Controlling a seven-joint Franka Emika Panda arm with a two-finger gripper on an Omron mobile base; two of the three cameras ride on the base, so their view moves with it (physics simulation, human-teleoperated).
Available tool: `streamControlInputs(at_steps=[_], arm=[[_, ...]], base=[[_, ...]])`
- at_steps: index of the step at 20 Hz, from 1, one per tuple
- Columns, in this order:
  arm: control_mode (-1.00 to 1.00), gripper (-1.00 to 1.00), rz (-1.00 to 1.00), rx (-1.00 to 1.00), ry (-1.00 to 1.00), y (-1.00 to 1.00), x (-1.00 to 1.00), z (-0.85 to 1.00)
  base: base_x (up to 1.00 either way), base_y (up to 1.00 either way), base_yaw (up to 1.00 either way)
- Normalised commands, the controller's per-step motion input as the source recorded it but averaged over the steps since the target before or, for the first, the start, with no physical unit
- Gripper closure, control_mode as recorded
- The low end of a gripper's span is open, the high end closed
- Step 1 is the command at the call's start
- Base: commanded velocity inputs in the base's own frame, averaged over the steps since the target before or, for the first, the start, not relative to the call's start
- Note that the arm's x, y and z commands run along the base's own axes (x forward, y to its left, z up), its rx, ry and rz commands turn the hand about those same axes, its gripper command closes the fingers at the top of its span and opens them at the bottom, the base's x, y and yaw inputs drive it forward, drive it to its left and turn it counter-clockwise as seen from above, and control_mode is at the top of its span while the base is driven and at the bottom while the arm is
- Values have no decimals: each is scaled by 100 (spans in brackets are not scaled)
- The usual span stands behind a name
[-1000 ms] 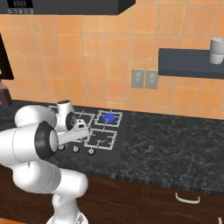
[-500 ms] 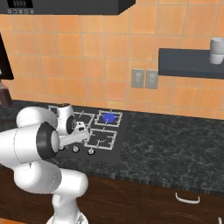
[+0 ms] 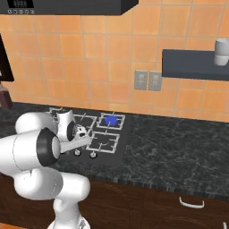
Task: Turn off the rear right burner of the stove.
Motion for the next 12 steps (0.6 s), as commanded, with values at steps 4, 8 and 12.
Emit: streamControlInputs(at_steps=[4,8,12], arm=[[-100,-100,0,0,3,1,21,-23],[-100,100,1,0,0,0,11,-20],[-100,100,0,0,0,0,0,-18]], base=[[0,0,0],[0,0,0],[0,0,0]])
